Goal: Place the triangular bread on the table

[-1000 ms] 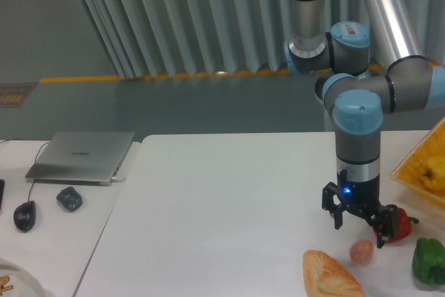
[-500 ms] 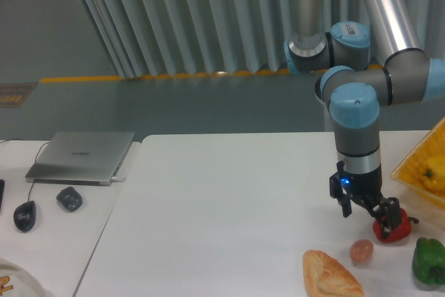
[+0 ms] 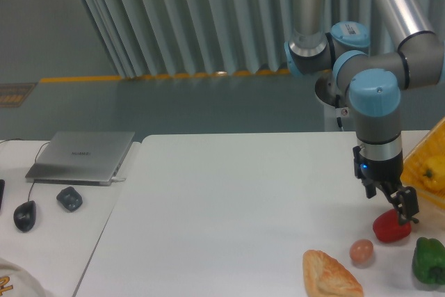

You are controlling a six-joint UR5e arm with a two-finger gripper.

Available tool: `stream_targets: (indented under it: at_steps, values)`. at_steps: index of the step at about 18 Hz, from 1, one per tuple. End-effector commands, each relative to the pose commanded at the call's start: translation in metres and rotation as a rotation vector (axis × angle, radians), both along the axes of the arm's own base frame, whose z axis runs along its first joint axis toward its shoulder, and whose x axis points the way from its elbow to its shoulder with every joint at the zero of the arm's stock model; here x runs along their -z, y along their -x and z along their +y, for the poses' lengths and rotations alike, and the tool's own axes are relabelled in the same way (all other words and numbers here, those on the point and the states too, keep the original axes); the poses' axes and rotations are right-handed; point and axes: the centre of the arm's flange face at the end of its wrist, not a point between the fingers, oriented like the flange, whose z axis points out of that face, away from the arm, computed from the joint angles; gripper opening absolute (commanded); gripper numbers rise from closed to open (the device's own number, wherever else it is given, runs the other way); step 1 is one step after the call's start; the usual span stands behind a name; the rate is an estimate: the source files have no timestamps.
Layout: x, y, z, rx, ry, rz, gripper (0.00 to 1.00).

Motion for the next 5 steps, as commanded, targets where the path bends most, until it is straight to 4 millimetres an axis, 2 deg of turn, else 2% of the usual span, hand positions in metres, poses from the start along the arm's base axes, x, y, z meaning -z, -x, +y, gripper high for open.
stream_targets:
  at_steps: [5]
  values:
    - [-0.0001, 0.0068, -0.0081, 0.067, 0.058, 0.018, 1.0]
